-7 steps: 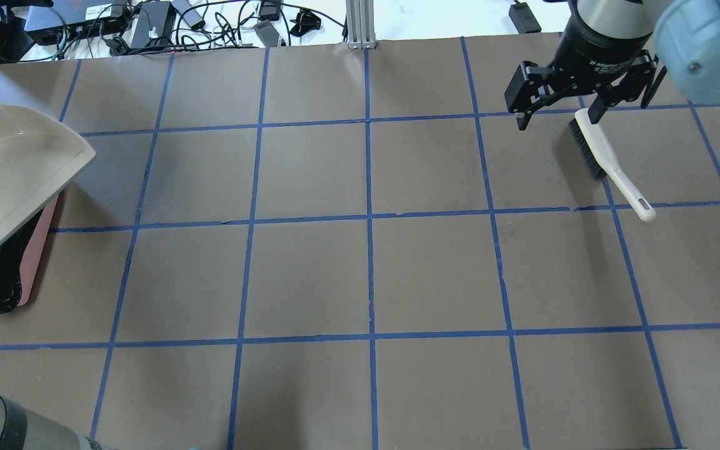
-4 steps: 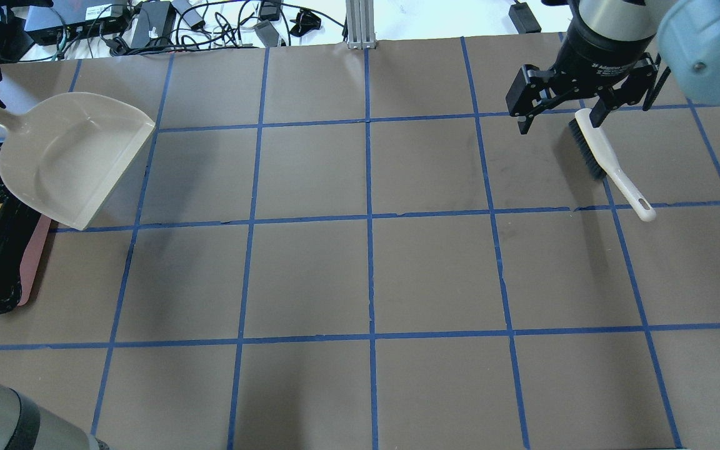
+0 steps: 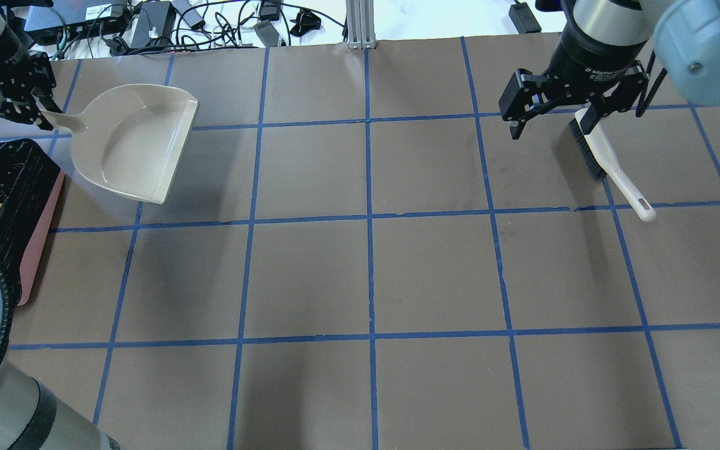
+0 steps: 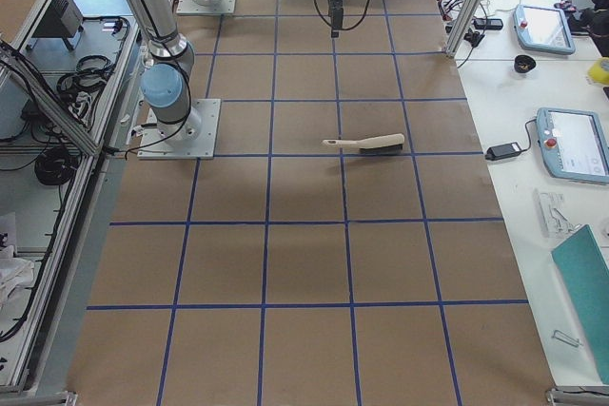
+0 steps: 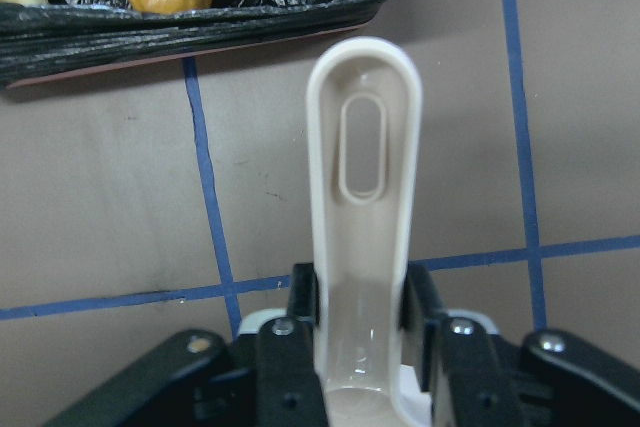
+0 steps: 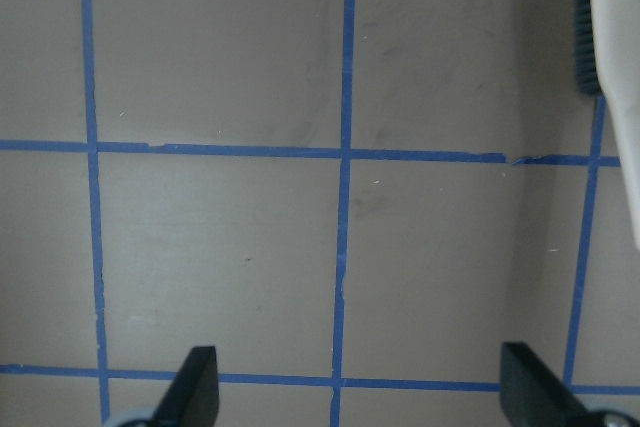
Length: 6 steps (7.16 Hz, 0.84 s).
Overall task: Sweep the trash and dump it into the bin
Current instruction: 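Carry the dustpan from the bin back over the table with the left gripper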
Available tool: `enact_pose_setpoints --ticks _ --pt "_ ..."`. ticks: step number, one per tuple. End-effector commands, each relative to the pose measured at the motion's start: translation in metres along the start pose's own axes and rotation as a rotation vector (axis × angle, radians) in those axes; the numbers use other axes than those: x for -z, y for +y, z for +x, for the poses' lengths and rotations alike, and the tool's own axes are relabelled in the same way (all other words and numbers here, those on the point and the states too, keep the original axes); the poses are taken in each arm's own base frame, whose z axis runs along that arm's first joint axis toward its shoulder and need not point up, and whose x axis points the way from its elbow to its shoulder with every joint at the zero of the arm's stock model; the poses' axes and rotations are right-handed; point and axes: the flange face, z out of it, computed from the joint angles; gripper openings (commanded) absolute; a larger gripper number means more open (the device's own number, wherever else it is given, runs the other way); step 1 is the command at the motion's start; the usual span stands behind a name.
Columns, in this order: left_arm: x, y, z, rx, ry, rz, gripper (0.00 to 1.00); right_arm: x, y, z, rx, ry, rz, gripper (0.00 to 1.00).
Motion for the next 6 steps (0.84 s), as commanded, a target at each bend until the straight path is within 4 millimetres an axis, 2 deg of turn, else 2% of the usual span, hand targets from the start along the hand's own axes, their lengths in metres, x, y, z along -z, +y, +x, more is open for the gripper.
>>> enact_pose_setpoints --ticks 1,2,3,4,5,6 --pt "-0.031 0.025 0.021 0.09 -0.046 0.018 0.0 -0.01 0.002 -0.002 -0.004 -0.02 -0.021 1.0" --pt "-0.044 0.038 0.031 0.108 -0.05 0.026 0.0 -0.011 0.002 -0.001 -0.004 -0.014 -0.022 1.0" --pt "-0.057 0.051 0.042 0.096 -0.06 0.038 0.0 -0.01 0.002 0.007 -0.007 0.064 -0.025 1.0" --pt "-0.063 0.059 0.055 0.091 -0.062 0.051 0.0 -0.008 0.002 0.011 -0.003 0.104 -0.027 1.0" --pt "-0.072 0.06 0.07 0.146 -0.057 0.05 0.0 -0.004 0.002 0.009 0.0 0.102 -0.017 1.0" --pt "-0.072 0.075 0.085 0.13 -0.047 0.062 0.0 -0.004 0.004 0.003 0.01 0.096 -0.014 1.0"
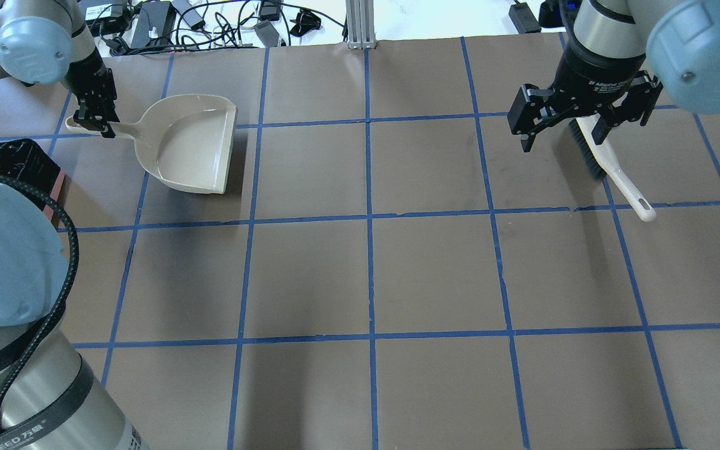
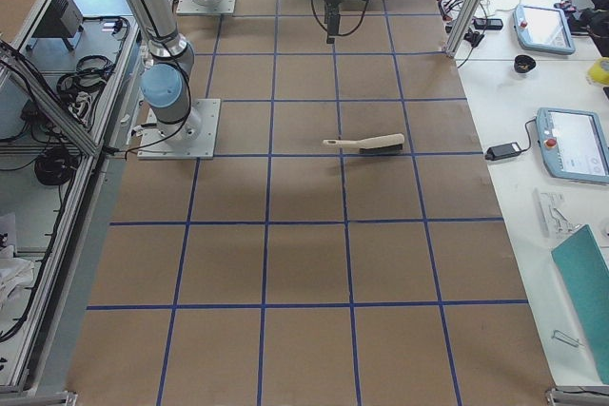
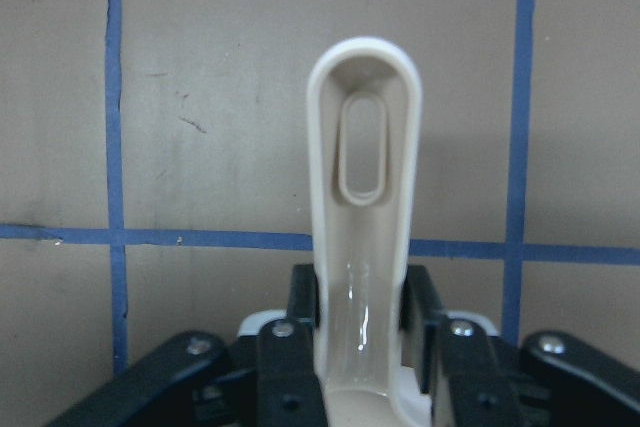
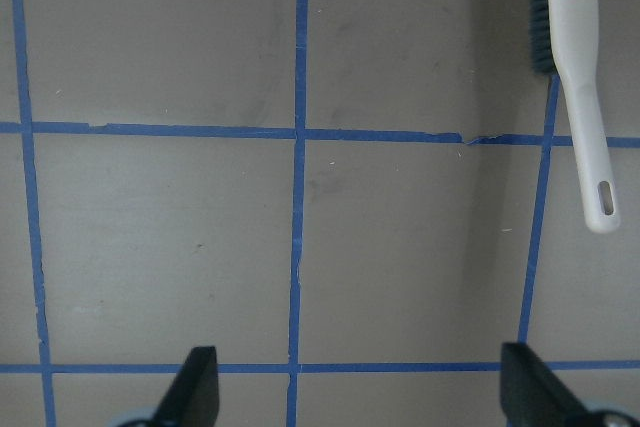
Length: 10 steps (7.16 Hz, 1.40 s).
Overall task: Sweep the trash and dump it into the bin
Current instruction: 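Carry the dustpan from the bin back over the table with the left gripper, then lower the dustpan flat onto the table and open the left gripper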
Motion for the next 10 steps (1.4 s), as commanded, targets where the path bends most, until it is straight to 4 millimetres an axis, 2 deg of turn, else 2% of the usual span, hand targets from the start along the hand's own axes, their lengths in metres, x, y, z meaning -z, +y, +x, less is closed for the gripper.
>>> enact_pose_setpoints --ticks 1,2,4,5,6,7,8,9,10 --pt "-0.005 0.03 0.019 0.016 0.001 0.009 0.0 0.002 0.005 -0.021 0.038 0.003 0.006 1.0" --pt "-0.005 0.05 0.017 -0.006 -0.006 0.01 0.0 0.002 0.008 -0.035 0.066 0.009 0.004 1.0" --pt "-0.012 0.076 -0.011 -0.048 -0.051 0.004 0.0 0.002 0.009 -0.035 0.083 0.011 0.003 1.0" --pt "-0.015 0.084 -0.026 -0.064 -0.061 0.003 0.0 0.001 0.009 -0.033 0.085 0.003 0.001 1.0" --pt "-0.017 0.085 -0.032 -0.065 -0.057 0.005 0.0 -0.002 0.007 -0.031 0.08 0.003 0.002 1.0" --pt "-0.016 0.081 -0.032 -0.06 -0.057 0.028 0.0 -0.005 0.003 -0.017 0.064 0.013 -0.004 1.0" --pt "-0.016 0.079 -0.028 -0.043 -0.035 0.037 0.0 -0.004 -0.004 0.008 0.024 0.012 0.015 1.0" --pt "-0.012 0.076 -0.022 -0.012 0.006 0.059 0.0 0.002 -0.007 0.019 -0.02 0.017 0.055 1.0" --pt "-0.016 0.076 -0.023 0.008 0.005 0.063 0.0 0.004 -0.005 0.016 -0.034 0.009 0.051 1.0"
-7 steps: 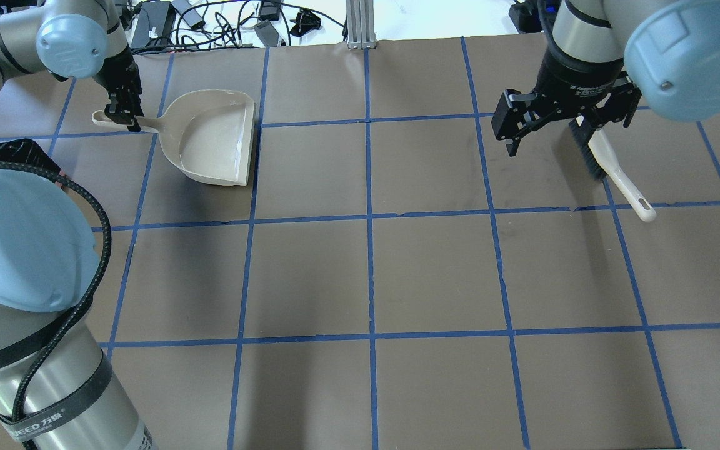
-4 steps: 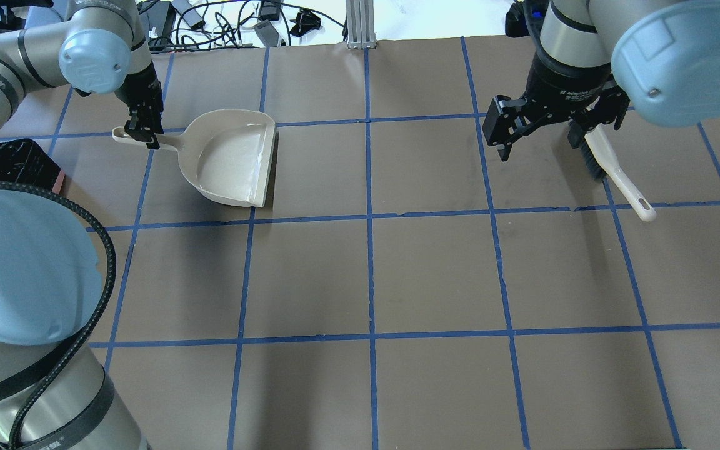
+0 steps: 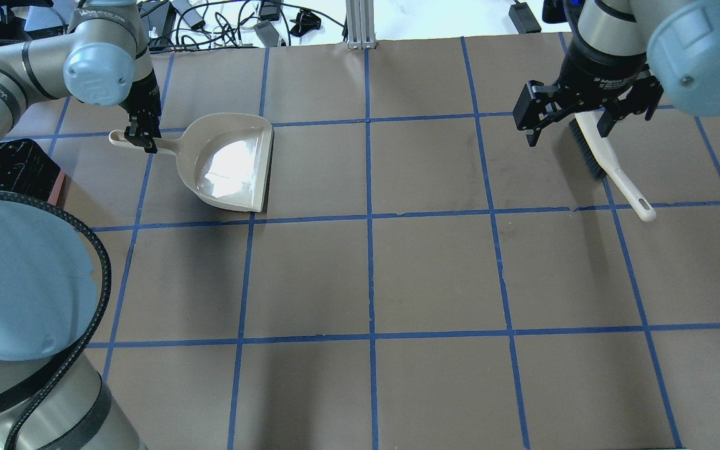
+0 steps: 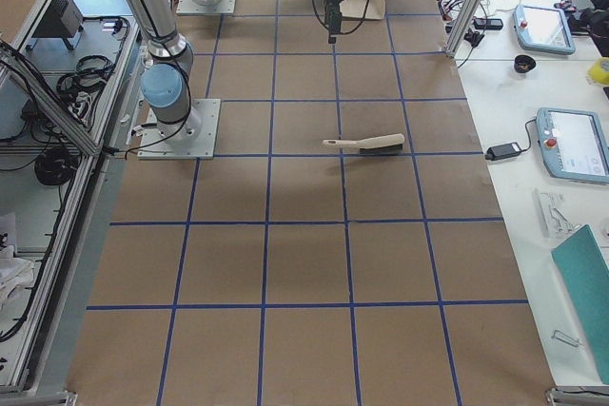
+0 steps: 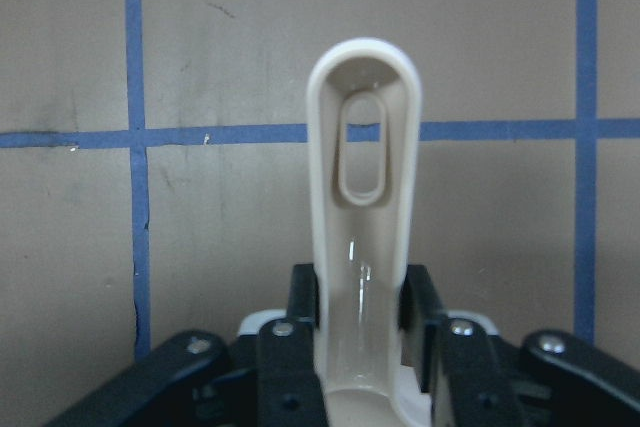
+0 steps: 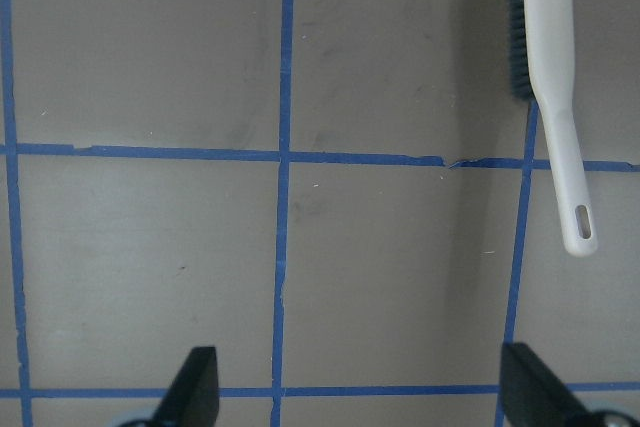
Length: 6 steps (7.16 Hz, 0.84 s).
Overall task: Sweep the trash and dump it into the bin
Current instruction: 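Lower the dustpan flat onto the table and open the left gripper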
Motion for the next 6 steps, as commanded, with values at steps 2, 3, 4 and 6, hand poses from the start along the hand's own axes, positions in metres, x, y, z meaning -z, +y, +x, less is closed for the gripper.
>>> enact_pose_setpoints --ticks 2,3,4,6 --pt "-0.003 0.004 -0.003 0.027 0.007 0.007 0.0 0.002 0.0 -0.004 -0.029 -0.095 0.01 1.0" --pt "-0.008 0.006 -0.009 0.018 -0.008 0.006 0.0 0.003 0.001 -0.009 -0.029 -0.149 0.013 1.0" --pt "-0.009 0.006 -0.012 0.015 -0.007 0.004 0.0 0.001 0.001 -0.011 -0.026 -0.148 0.01 1.0" --pt "-0.007 0.005 -0.013 0.013 -0.005 0.005 0.55 -0.006 0.008 -0.025 0.008 -0.121 -0.007 1.0"
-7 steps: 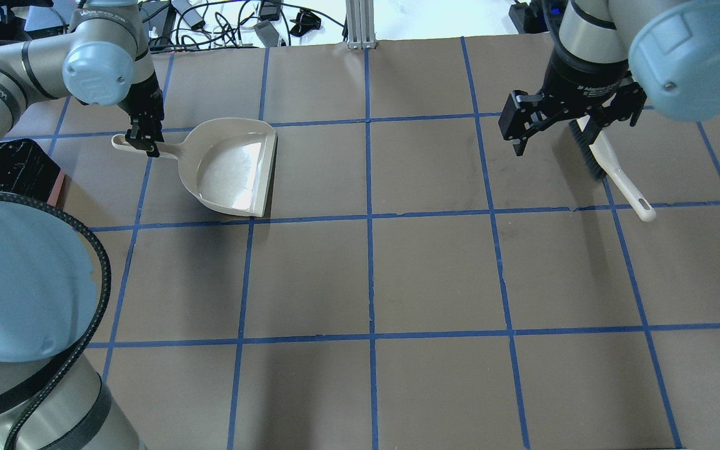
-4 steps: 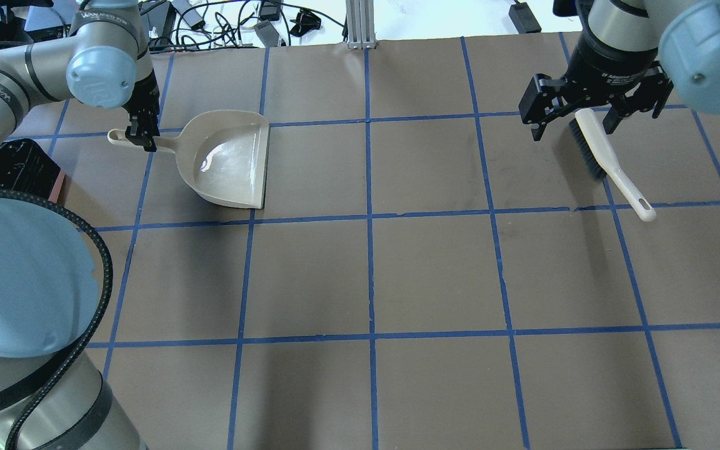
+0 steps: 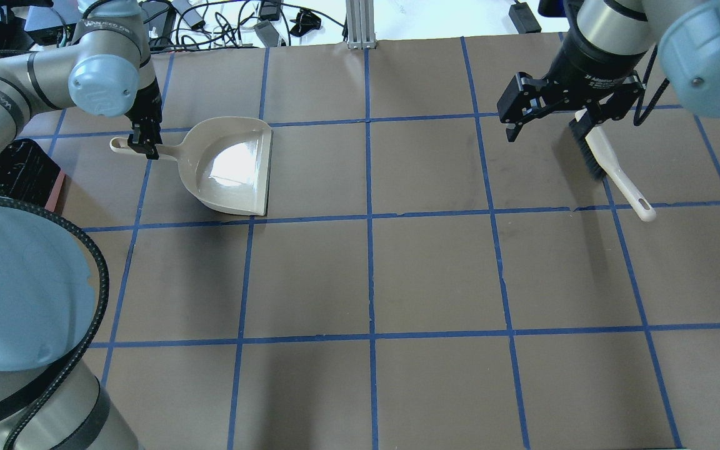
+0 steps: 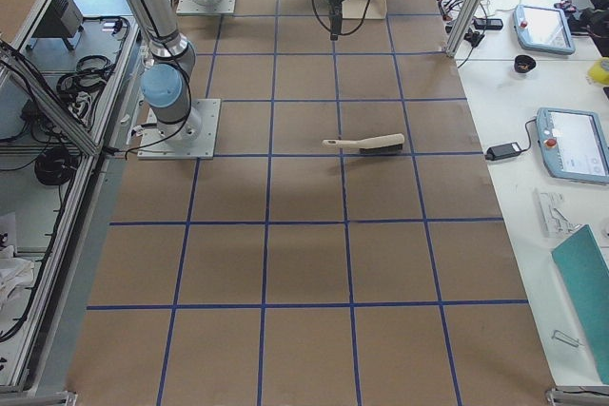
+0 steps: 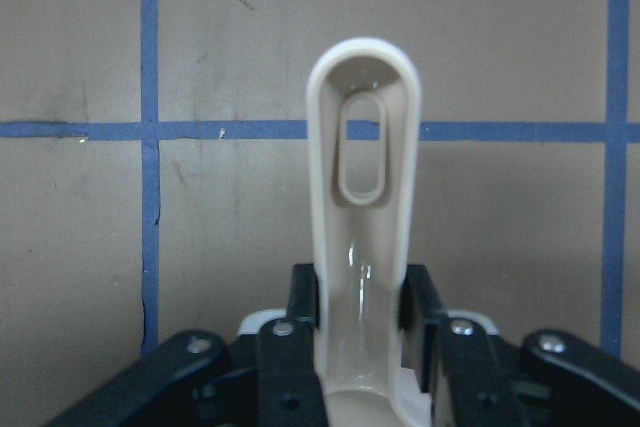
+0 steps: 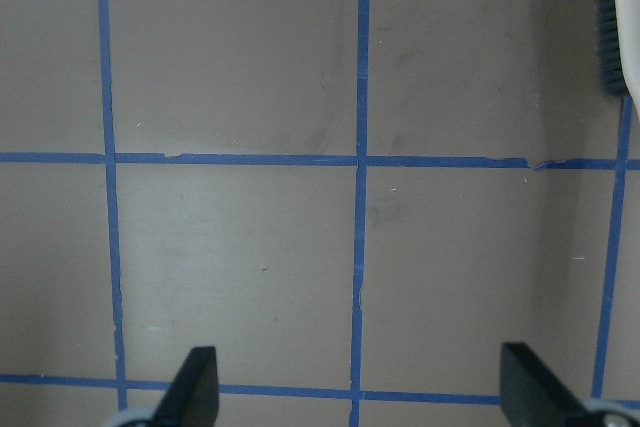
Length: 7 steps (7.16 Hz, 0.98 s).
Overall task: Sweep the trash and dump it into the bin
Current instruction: 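Lower the dustpan flat onto the table and open the left gripper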
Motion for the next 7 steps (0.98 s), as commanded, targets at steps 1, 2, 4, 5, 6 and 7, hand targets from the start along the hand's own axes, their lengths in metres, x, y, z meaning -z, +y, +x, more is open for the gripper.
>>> enact_pose_setpoints --ticks 1,2,4,5,6,7 --pt "0.005 -0.002 -0.001 -0.005 0.007 0.001 0.81 -0.008 0.006 -0.012 0.031 0.047 -0.011 1.0" --pt "0.007 -0.002 0.0 -0.003 0.013 0.002 0.93 -0.008 0.007 -0.013 0.032 0.049 -0.011 1.0" --pt "0.019 -0.013 0.001 0.007 0.039 0.005 1.0 -0.008 0.008 -0.012 0.033 0.051 -0.012 1.0" --pt "0.029 -0.019 0.002 -0.002 0.056 0.009 1.0 -0.008 0.008 -0.013 0.033 0.046 -0.012 1.0" --pt "0.043 -0.033 0.002 -0.004 0.087 0.012 1.0 -0.009 0.008 -0.013 0.038 0.049 -0.014 1.0" --pt "0.059 -0.066 -0.001 0.015 0.117 0.013 1.0 -0.009 0.008 -0.013 0.039 0.049 -0.014 1.0"
